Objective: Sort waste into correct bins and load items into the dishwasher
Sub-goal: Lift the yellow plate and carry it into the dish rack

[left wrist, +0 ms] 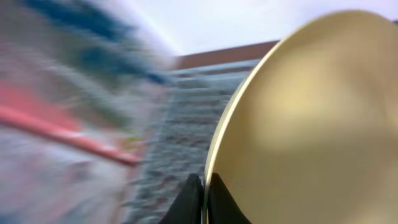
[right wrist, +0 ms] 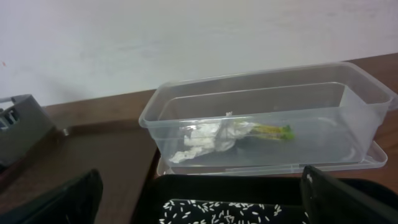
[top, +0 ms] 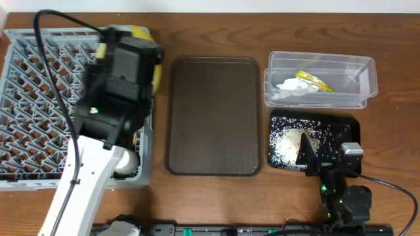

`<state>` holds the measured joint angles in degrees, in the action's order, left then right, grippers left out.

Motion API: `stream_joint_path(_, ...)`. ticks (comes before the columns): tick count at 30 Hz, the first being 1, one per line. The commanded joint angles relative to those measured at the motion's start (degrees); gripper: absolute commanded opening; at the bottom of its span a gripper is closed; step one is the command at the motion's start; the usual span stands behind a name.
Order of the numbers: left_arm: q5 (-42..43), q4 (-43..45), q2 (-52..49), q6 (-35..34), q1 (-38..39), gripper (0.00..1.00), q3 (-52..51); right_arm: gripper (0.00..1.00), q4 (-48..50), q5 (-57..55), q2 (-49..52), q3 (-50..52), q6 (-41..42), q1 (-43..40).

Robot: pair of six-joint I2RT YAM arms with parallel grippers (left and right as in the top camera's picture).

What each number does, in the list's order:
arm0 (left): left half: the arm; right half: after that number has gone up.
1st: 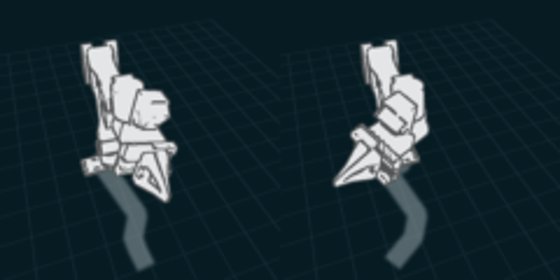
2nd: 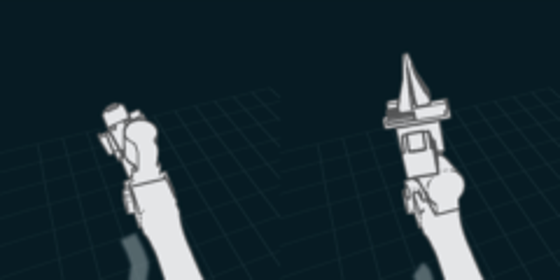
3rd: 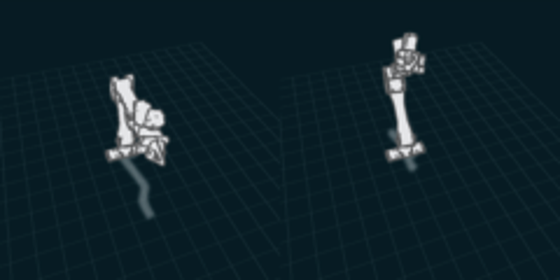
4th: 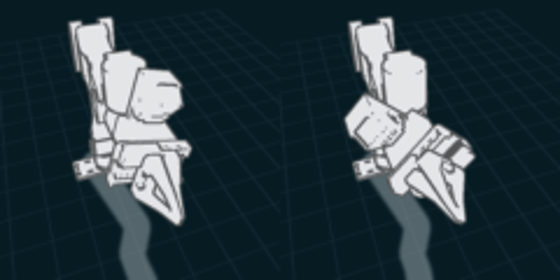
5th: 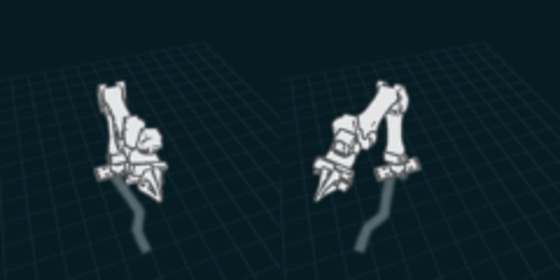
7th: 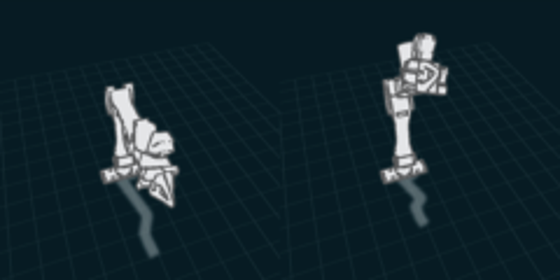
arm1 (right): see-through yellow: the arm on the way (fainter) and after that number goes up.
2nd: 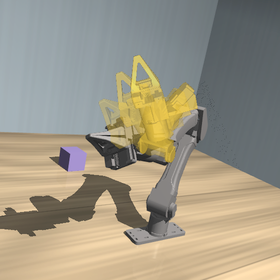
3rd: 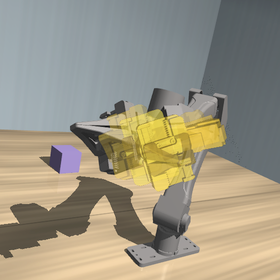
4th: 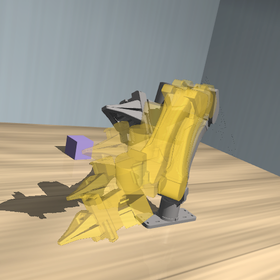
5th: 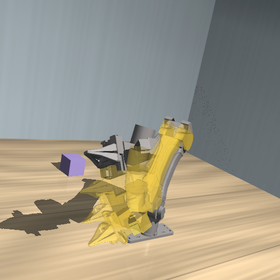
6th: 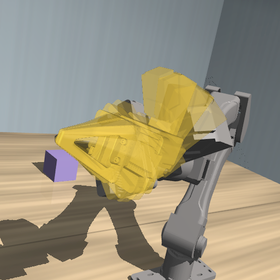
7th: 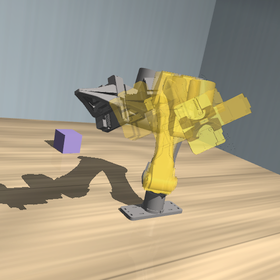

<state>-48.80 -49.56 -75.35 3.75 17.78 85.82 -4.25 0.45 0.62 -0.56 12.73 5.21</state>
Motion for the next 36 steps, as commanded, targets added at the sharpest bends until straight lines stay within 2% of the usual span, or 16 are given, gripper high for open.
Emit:
stream_joint_path(1, -9.73, 0.13, -0.13, 5.44, -5.09, 0.06, -0.35, 0.99, 0.02, -0.20, -0.24, 0.24, -0.81, -0.26)
stream_joint_path(6, -8.81, 1.25, -2.71, 7.91, -13.97, 0.06, -1.31, 0.99, 0.00, -0.20, -0.24, 0.24, -0.81, -0.26)
stream_joint_path(11, -8.13, 5.46, -6.71, 10.29, -19.52, 0.06, -1.38, 0.99, 0.00, -0.20, -0.24, 0.24, -0.81, -0.28)
stream_joint_path(15, -3.06, 9.55, -9.35, 19.15, -21.49, 0.06, -1.38, 0.99, 0.00, -0.20, -0.24, 0.24, -0.81, -0.26)
stream_joint_path(22, -2.75, 17.86, -14.51, 31.71, -22.53, 0.06, -1.38, 0.99, 0.00, -0.20, -0.24, 0.24, -0.81, -0.26)
stream_joint_path(26, -1.11, 19.78, -17.14, 36.81, -22.53, 0.06, -1.38, 0.99, 0.00, -0.20, -0.24, 0.24, -0.81, -0.26)
stream_joint_path(36, -0.07, 19.91, -23.63, 37.20, -22.60, 0.06, -1.38, 0.99, 0.00, -0.20, -0.24, 0.24, -0.81, -0.26)
